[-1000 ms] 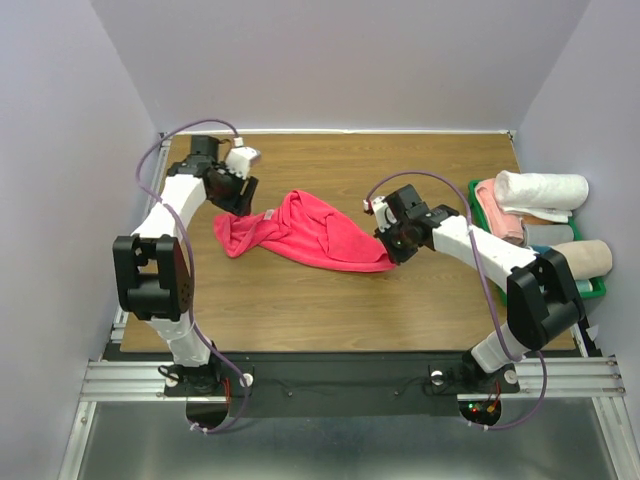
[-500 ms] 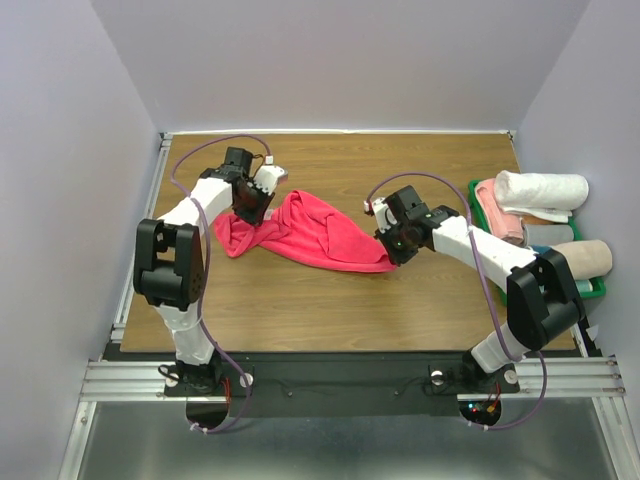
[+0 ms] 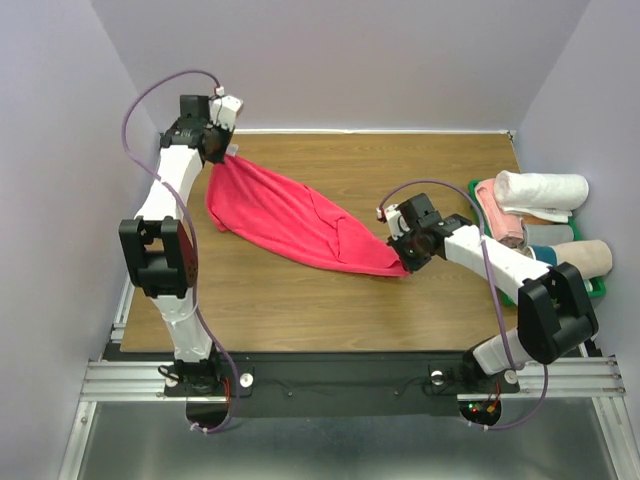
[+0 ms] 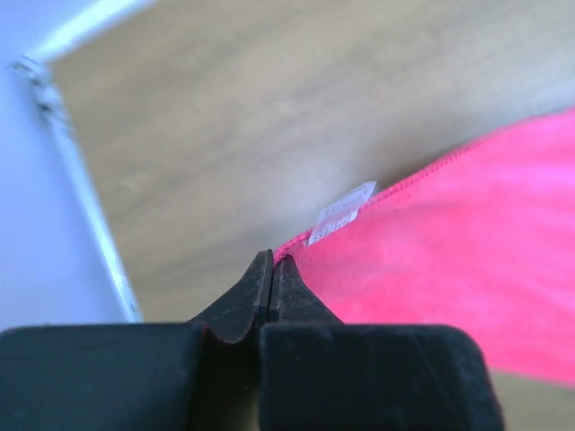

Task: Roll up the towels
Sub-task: Flatten the towel

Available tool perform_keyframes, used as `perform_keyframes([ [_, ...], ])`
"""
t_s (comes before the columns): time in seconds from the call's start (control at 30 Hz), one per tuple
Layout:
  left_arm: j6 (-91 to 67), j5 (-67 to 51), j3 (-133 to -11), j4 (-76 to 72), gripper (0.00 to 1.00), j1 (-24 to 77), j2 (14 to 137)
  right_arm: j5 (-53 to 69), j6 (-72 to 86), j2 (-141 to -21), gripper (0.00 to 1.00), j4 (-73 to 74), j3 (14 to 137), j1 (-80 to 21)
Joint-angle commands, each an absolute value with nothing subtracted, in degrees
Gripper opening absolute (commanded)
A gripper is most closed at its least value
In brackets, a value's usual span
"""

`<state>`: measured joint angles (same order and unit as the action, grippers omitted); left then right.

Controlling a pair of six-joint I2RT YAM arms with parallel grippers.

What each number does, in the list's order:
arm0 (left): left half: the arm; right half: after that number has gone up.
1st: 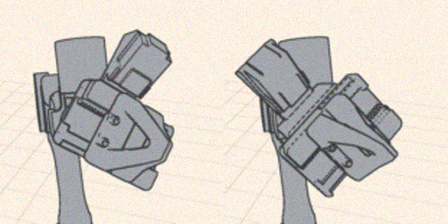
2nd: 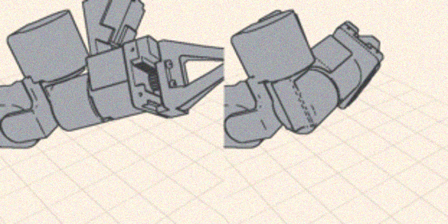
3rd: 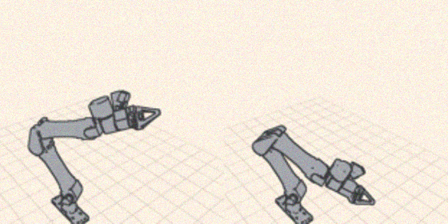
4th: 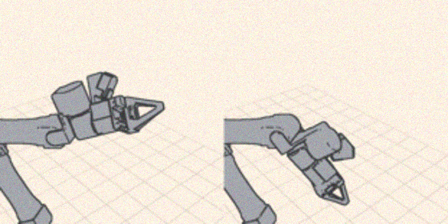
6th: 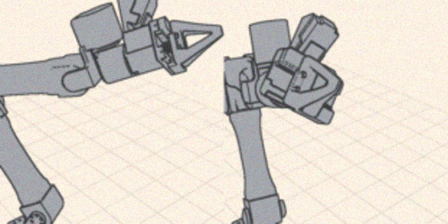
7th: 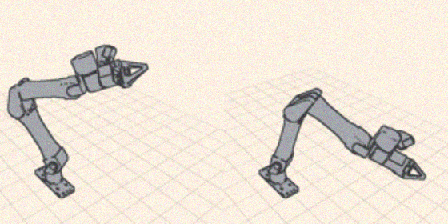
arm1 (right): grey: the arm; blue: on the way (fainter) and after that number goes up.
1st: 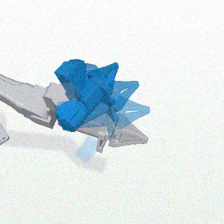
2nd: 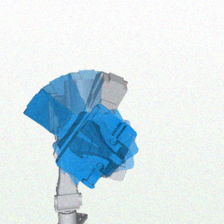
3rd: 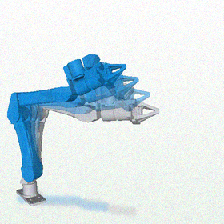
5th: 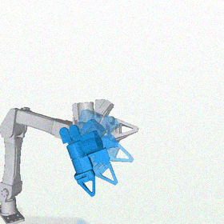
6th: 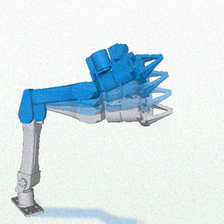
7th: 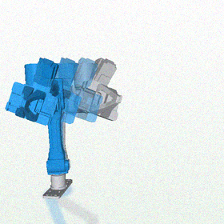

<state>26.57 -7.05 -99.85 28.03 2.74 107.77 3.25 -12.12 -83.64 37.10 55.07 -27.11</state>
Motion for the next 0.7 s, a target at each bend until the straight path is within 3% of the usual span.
perform_keyframes([
  [0.0, 25.14, -5.97, -110.35, 26.45, 0.0, 2.55, 114.67, 2.2, -13.27, -82.0, 0.01, 36.91, 55.11, -26.02],
  [0.23, 20.13, -4.32, -129.53, 24.88, 0.0, 2.29, 130.94, 2.55, -12.66, -82.62, 0.01, 37.18, 55.9, -25.58],
  [0.3, 19.51, -3.08, -133.49, 24.43, 0.12, 2.2, 135.78, 2.64, -12.39, -83.23, 0.01, 37.27, 56.34, -25.4],
  [0.33, 18.9, -1.51, -137.25, 24.52, 0.24, 2.11, 138.14, 2.81, -12.04, -83.93, 0.01, 37.27, 56.95, -25.23],
  [0.4, 18.46, -0.53, -138.95, 24.52, 0.38, 2.02, 138.77, 2.9, -11.6, -84.37, 0.0, 37.27, 57.74, -25.22],
  [0.43, 18.46, 0.95, -138.69, 24.52, 0.49, 1.93, 138.52, 2.9, -11.34, -84.64, 0.0, 37.18, 58.01, -25.14],
  [0.47, 18.2, 1.23, -137.91, 24.52, 0.52, 1.76, 137.73, 2.99, -10.99, -84.9, 0.01, 37.18, 58.79, -24.88],
  [0.63, 19.77, -11.06, -121.14, 24.87, 0.52, -3.24, 125.26, 5.0, -10.2, -86.39, 0.0, 37.26, 59.59, -24.7],
  [0.67, 20.38, -11.51, -118.76, 24.87, 0.52, -3.6, 123.59, 5.62, -10.37, -86.74, 0.04, 37.53, 59.59, -24.7],
])
